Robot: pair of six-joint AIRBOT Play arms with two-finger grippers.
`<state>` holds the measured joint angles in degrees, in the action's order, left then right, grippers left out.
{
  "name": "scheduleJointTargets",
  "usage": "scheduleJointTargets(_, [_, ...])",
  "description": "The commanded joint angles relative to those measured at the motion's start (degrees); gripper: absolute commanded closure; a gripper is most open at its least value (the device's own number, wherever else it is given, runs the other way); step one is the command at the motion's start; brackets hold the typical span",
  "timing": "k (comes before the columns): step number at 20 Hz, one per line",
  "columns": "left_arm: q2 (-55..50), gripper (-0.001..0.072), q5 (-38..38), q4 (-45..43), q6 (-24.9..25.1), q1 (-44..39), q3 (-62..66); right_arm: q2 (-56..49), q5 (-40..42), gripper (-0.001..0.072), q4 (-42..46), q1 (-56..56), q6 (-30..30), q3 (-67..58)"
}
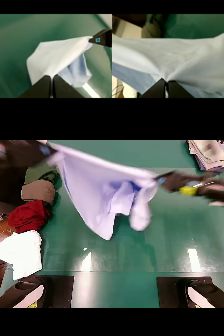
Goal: Fold the shirts.
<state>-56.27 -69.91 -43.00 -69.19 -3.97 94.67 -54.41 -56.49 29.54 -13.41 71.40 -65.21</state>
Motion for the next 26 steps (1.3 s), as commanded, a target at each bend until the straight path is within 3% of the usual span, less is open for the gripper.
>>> scheduleJointTargets(1, [3.9, 0.0685, -1.9, 3.1, -1.6, 0.1, 14.9, 9.9, -11.0, 0.0698, 13.4, 7.1, 9.7, -14.9])
scheduleJointTargets(7, [5.9, 0.0685, -3.6, 19.2, -3.0, 0.1, 22.8, 6.3, -23.5, 0.0698, 15.6, 6.4, 17.7, -36.7])
scheduleJointTargets(9, [5.4, 0.0685, -5.4, 13.1, -6.4, 0.1, 21.5, 1.0, -27.4, 0.0698, 15.8, 3.8, 19.4, -40.5])
scheduleJointTargets(12, [5.1, 0.0684, -5.9, -1.2, -10.1, 0.1, 9.4, -9.6, -29.5, 0.0696, 16.7, -0.5, 19.4, -40.8])
scheduleJointTargets(16, [4.6, 0.0685, -3.2, -6.4, -8.1, 0.1, -18.8, -23.9, -27.6, 0.0696, 23.3, -4.9, 15.1, -32.5])
scheduleJointTargets(18, [3.5, 0.0684, 2.5, -9.2, -5.2, 0.1, -30.9, -29.7, -22.4, 0.0696, 23.6, -5.2, 13.2, -27.7])
scheduleJointTargets(20, [1.9, 0.0684, 9.1, -13.6, -5.4, 0.1, -38.3, -33.7, -16.2, 0.0692, 23.5, -4.3, 12.9, -24.3])
scheduleJointTargets(21, [0.9, 0.0684, 11.3, -14.9, -5.4, 0.1, -39.9, -35.5, -14.3, 0.0569, 23.0, -3.7, 12.9, -23.6])
scheduleJointTargets(22, [0.0, 0.0685, 12.7, -15.3, -5.4, 0.1, -40.4, -37.2, -13.4, 0.0243, 21.7, -2.7, 13.0, -23.5])
scheduleJointTargets(23, [-0.3, 0.0684, 14.1, -15.3, -5.4, 0.1, -40.4, -38.6, -13.9, 0.0136, 19.1, -1.6, 13.0, -23.5])
scheduleJointTargets(25, [-0.5, 0.0684, 17.7, -15.3, -5.4, 0.1, -40.3, -39.4, -15.3, 0.0165, 15.1, 1.2, 12.4, -23.5])
scheduleJointTargets(26, [-0.5, 0.0684, 18.8, -15.3, -5.4, 0.1, -40.3, -38.9, -16.4, 0.0226, 15.4, 2.6, 10.7, -23.5])
